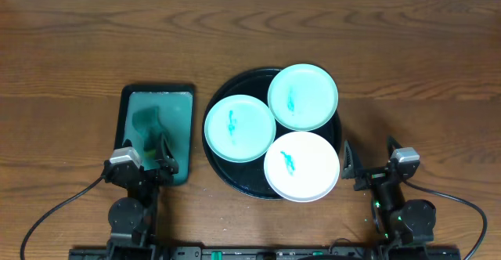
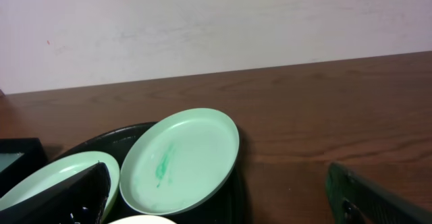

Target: Clean dirty plates on tray and stack at the side

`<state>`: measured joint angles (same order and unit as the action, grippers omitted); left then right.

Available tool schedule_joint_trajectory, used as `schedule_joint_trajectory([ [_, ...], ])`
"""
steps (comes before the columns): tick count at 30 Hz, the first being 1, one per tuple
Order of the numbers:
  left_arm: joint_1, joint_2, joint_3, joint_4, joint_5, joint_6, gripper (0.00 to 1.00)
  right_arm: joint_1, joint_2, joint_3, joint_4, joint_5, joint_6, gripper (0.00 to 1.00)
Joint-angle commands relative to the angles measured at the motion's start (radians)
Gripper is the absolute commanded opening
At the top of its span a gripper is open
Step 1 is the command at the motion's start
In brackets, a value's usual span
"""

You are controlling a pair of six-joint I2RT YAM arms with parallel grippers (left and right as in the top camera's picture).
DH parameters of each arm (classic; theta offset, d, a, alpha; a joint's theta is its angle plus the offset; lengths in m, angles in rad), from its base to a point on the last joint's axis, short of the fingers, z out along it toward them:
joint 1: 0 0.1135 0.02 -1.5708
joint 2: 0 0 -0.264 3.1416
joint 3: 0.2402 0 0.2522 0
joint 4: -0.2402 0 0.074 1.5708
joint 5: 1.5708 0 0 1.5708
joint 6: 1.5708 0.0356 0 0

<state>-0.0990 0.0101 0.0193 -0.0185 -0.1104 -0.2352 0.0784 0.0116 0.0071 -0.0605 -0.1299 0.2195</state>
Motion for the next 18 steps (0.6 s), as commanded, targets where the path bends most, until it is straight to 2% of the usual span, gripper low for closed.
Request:
schedule_joint_trajectory([
  [1,0.005,-0.006,-0.015,-0.044,-0.01,0.01,0.8,0.008,-0.005,-0.002,-0.004,0.009,0.001,0.99],
  [18,0.005,-0.005,-0.015,-0.045,0.0,0.004,0.8,0.008,-0.005,-0.002,-0.004,0.009,0.001,0.99],
])
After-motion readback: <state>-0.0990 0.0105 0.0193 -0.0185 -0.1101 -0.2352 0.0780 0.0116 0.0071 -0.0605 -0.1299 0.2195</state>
